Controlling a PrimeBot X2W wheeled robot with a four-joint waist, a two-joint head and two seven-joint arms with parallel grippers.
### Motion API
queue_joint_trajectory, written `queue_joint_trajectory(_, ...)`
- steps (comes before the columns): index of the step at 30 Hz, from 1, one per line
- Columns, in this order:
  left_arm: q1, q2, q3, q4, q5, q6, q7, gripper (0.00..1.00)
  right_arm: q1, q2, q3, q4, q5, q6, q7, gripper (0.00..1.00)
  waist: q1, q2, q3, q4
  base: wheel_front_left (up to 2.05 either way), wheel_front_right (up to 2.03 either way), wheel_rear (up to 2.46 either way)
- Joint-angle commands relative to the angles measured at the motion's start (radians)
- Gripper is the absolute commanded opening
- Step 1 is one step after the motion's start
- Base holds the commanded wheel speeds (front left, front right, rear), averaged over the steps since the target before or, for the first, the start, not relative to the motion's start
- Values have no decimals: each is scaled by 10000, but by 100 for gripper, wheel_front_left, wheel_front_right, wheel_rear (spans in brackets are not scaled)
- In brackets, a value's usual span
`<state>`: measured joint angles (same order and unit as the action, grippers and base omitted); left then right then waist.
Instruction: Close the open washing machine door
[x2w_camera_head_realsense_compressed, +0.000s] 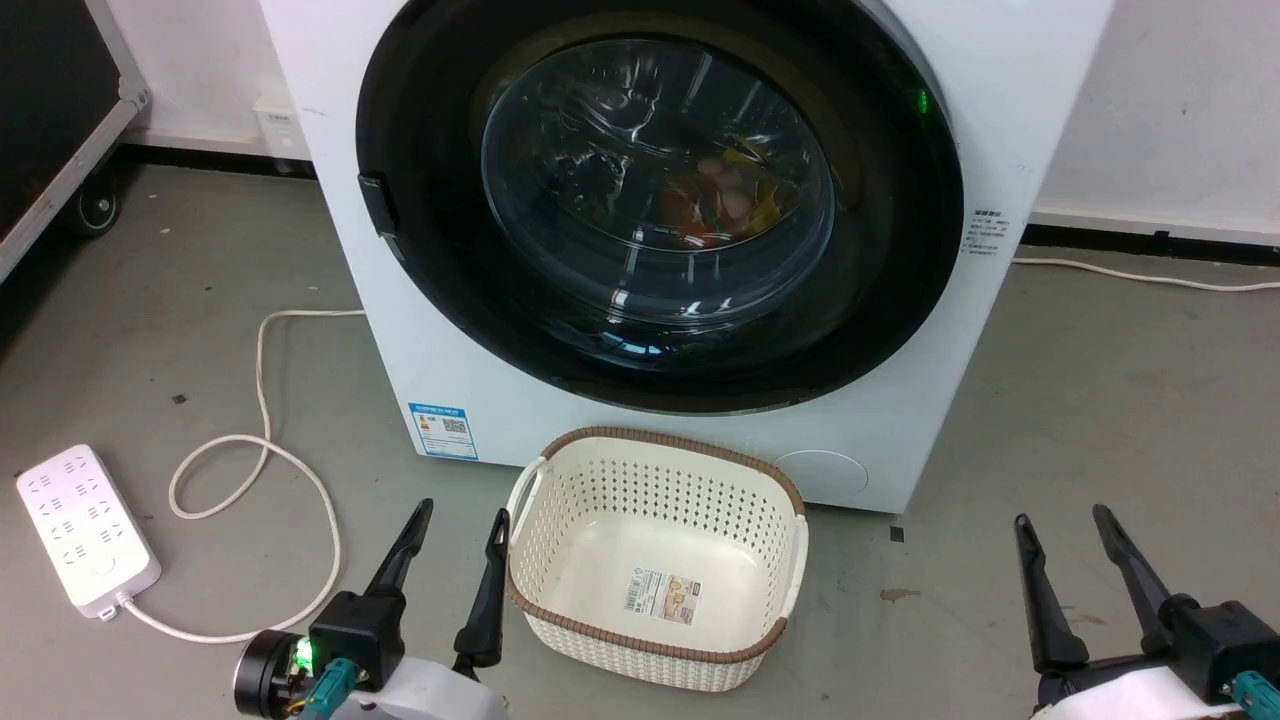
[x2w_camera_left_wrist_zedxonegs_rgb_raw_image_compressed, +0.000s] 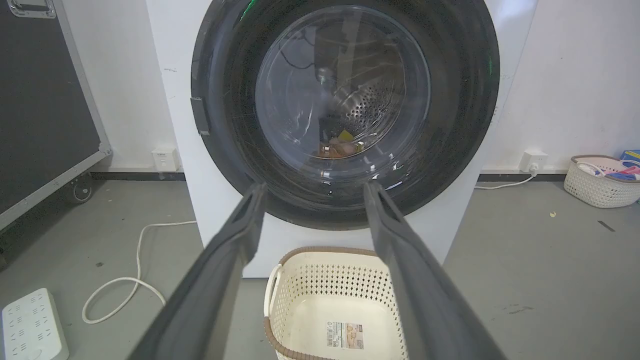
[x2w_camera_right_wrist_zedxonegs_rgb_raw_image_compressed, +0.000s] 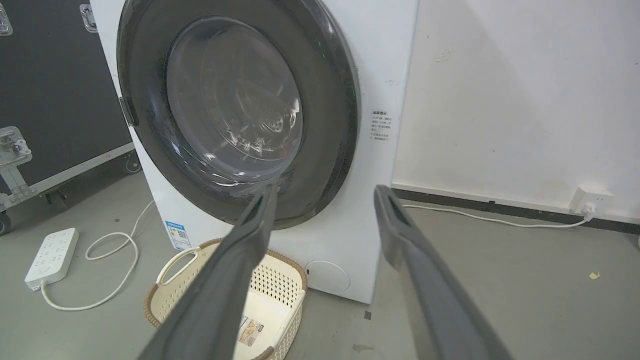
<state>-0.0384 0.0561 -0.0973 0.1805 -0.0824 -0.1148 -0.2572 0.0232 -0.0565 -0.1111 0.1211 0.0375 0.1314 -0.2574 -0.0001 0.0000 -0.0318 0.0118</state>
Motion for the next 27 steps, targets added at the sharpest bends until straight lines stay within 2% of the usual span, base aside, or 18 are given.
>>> queue_joint_trajectory(1, 134, 17, 43, 48, 19, -33, -45, 100, 140, 56, 39, 41, 130, -7, -43, 100, 1, 0, -9, 4, 0, 0, 0)
queue_joint_trajectory(13, 139, -11, 75, 111, 108, -59, -45, 100, 155, 61, 36, 97, 393, -7, -43, 100, 1, 0, -65, 71, 0, 0, 0)
queue_joint_trajectory(14, 36, -19, 71, 122, 48, -24, 1, 0, 43, 15, 47, 76, 341, 0, 1, 0, 1, 0, -66, 71, 0, 0, 0)
queue_joint_trajectory(27, 59, -29, 148, -22, 130, 64, 205, 0, 15, 17, 130, -20, 288, -1, 194, 0, 1, 0, -37, 62, 0, 0, 0)
